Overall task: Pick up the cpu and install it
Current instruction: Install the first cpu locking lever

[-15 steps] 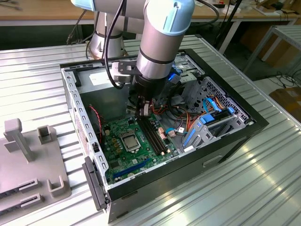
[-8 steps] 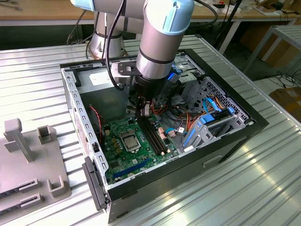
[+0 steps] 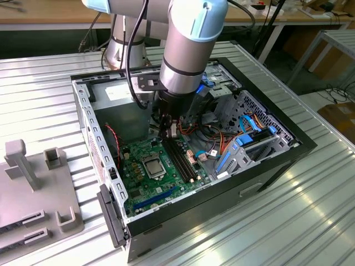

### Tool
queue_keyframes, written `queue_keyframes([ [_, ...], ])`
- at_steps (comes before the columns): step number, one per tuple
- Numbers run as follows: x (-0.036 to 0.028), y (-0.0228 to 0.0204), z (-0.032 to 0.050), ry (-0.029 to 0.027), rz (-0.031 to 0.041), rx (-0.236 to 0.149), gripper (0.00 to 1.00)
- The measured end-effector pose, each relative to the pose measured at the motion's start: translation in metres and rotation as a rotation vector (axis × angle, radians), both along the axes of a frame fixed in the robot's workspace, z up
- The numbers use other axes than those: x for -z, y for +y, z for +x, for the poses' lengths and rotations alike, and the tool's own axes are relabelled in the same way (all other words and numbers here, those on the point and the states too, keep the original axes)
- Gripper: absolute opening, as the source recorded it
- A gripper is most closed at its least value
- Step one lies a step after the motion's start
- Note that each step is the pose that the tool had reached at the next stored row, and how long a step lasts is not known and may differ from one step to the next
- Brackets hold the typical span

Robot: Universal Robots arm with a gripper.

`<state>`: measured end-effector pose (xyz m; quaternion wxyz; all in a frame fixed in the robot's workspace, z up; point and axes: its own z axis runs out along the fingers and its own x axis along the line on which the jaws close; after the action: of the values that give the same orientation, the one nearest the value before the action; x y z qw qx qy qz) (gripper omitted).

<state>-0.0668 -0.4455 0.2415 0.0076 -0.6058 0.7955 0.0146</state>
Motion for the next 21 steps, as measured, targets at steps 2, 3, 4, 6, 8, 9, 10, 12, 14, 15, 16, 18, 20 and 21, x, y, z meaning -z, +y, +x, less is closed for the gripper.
queue_keyframes([
  [2,0.0,-0.0014,0.0,0.0,0.0001,-0.001,0.11],
  [3,0.0,-0.0022,0.0,0.0,0.0,-0.001,0.11],
  [4,0.0,-0.0028,0.0,0.0,0.0,-0.001,0.11],
  [6,0.0,-0.005,-0.0001,-0.0001,0.0001,-0.003,0.11],
  [8,0.0,-0.0071,-0.0001,0.0,0.0001,-0.005,0.11],
  [9,0.0,-0.0075,-0.0001,-0.0001,0.0001,-0.005,0.11],
  [10,0.0,-0.0079,-0.0001,-0.0001,0.0001,-0.006,0.11],
  [12,-0.0024,-0.0084,0.0,-0.0001,0.0001,-0.011,0.11],
  [14,-0.0041,-0.0084,-0.0017,-0.0001,0.0,-0.046,0.11],
  [15,-0.0047,-0.0093,-0.0037,-0.0007,-0.0005,-0.108,0.11],
  [16,-0.0048,-0.0106,-0.0037,-0.0006,-0.0007,-0.139,0.11],
  [18,-0.006,-0.0112,-0.0038,-0.0005,-0.0012,-0.157,0.11],
  [20,-0.0065,-0.0114,-0.0038,-0.0006,-0.0016,-0.161,0.11],
  [21,-0.0068,-0.0119,-0.0038,-0.0005,-0.0022,-0.163,0.11],
])
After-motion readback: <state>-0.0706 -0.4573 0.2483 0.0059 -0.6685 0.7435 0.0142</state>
